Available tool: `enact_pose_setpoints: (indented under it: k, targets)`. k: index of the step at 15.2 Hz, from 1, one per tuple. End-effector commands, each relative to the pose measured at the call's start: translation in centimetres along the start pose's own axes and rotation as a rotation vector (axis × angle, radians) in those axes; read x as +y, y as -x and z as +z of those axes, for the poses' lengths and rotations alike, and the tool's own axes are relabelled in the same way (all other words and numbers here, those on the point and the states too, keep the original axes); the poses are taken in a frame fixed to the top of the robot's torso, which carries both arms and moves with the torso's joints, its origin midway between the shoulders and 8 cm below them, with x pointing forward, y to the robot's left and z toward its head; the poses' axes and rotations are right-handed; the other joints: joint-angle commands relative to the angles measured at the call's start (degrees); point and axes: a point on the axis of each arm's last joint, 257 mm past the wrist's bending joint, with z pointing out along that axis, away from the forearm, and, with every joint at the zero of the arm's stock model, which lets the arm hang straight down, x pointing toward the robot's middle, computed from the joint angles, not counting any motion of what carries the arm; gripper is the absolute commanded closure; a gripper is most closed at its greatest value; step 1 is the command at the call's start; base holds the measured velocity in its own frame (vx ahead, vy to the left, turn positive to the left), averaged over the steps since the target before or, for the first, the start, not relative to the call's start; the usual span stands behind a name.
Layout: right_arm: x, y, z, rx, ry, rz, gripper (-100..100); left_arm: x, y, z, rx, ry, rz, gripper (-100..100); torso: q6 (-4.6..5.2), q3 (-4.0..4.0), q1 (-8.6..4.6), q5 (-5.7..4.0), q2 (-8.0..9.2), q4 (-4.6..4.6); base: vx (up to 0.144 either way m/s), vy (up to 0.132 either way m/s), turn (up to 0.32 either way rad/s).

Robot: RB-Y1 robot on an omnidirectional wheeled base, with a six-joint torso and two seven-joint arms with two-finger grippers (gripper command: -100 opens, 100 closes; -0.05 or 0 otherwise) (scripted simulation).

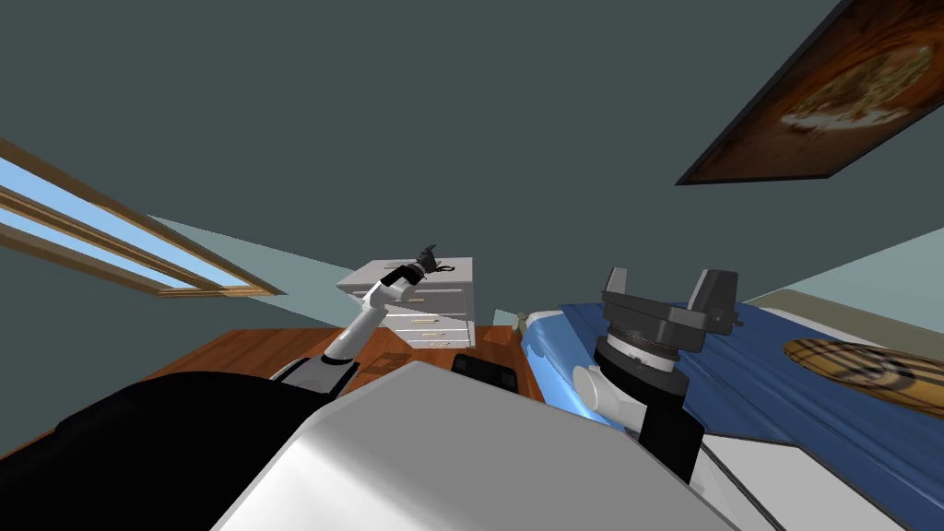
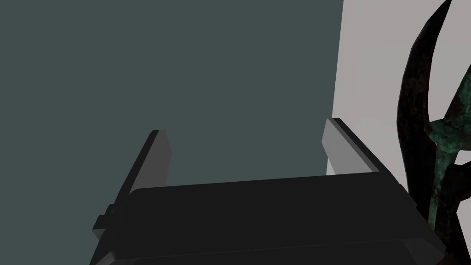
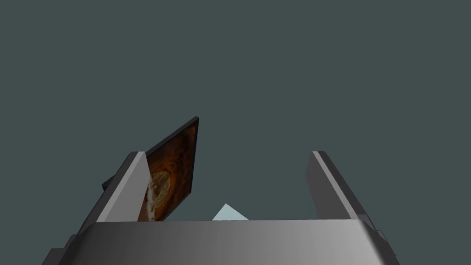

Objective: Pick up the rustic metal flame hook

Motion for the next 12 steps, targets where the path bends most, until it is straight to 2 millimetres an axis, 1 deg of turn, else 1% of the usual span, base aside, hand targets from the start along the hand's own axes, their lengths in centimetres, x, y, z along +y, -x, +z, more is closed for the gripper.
enact_pose_setpoints:
  k: [1, 2, 5, 6, 8, 9, 10, 12]
  targets:
    - [0.0, 0.0, 0.0, 0.000, 0.000, 0.000, 0, 0.8, 0.5, 0.1, -0.007, 0.038, -0.003, -100, 0.00, 0.00, 0.00, 0.00, 0.00, 0.00, 0.002, 0.007, 0.001]
    - [0.0, 0.0, 0.0, 0.000, 0.000, 0.000, 0, 0.1, 1.2, 0.9, -0.005, 0.062, -0.025, -100, -0.01, 0.01, -0.01, 0.00, 0.01, 0.00, 0.002, 0.005, -0.062]
    - [0.0, 0.0, 0.0, 0.000, 0.000, 0.000, 0, 1.2, 1.4, 0.8, -0.014, 0.104, -0.022, -100, 0.00, 0.00, -0.01, 0.00, 0.01, 0.00, 0.002, 0.008, -0.048]
    - [0.0, 0.0, 0.0, 0.000, 0.000, 0.000, 0, 0.3, 2.2, 1.6, -0.015, 0.126, -0.042, -100, -0.01, 0.01, -0.02, 0.00, 0.02, 0.00, 0.001, 0.004, -0.084]
    - [0.0, 0.0, 0.0, 0.000, 0.000, 0.000, 0, 1.3, 2.4, 1.4, -0.024, 0.164, -0.042, -100, 0.02, 0.00, -0.02, -0.01, 0.00, 0.00, 0.002, 0.008, -0.066]
    - [0.0, 0.0, 0.0, 0.000, 0.000, 0.000, 0, 1.5, 2.4, 1.4, -0.026, 0.171, -0.042, -100, -0.01, 0.01, -0.02, 0.00, 0.01, 0.00, 0.001, 0.005, 0.005]
    - [0.0, 0.0, 0.0, 0.000, 0.000, 0.000, 0, 0.5, 3.2, 2.1, -0.029, 0.189, -0.063, -100, -0.02, 0.01, -0.02, 0.00, 0.02, 0.00, 0.002, 0.004, -0.071]
    - [0.0, 0.0, 0.0, 0.000, 0.000, 0.000, 0, 1.4, 3.4, 1.9, -0.038, 0.225, -0.063, -100, 0.02, 0.01, -0.02, -0.01, 0.01, 0.01, 0.001, 0.008, -0.072]
